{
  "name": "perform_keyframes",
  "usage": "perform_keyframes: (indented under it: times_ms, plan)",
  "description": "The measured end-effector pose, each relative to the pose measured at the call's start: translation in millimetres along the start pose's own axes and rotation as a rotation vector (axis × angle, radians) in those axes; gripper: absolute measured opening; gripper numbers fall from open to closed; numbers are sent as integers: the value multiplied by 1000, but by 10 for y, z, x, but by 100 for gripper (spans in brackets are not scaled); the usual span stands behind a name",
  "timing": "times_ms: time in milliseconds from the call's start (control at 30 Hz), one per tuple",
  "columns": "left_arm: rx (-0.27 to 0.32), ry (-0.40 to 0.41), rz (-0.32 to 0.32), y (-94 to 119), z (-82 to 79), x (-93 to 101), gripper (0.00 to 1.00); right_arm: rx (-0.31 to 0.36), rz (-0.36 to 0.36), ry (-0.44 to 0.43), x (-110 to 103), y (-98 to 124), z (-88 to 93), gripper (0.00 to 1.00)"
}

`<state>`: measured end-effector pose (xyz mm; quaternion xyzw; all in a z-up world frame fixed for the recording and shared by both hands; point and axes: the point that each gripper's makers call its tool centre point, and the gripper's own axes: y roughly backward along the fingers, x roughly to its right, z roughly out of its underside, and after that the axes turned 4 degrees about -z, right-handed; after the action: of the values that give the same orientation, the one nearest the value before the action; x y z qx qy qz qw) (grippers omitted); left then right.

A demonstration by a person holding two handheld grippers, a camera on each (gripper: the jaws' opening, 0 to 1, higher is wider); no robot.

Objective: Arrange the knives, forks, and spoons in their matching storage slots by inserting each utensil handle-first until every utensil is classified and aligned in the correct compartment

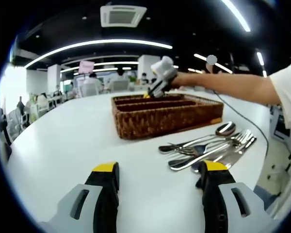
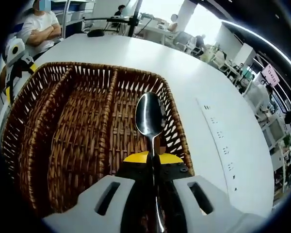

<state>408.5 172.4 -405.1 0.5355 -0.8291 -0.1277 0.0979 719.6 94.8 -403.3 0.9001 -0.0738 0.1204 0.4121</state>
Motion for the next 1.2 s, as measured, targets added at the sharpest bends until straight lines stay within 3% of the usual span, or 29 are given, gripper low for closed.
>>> perform_keyframes:
  times_ms: [100,333,667,1133,1200]
  plan:
    - [0,5,-8,3,2,-29,69,10,1,-8,-61,21,-21,4]
    - [3,-1,-3,-35,-13,5,69,-14,5,62,-185,59,-57,4]
    - [3,-2,-6,-22,-26,-17,69,-2,37,57,-226,108,-81,7]
    - [8,-5,0,-17,-58,21,69,34,52,9,-390,224,-144,16]
    - [10,-6,-1,-3,-67,27,69,66,53,-24,-427,247,-190,17]
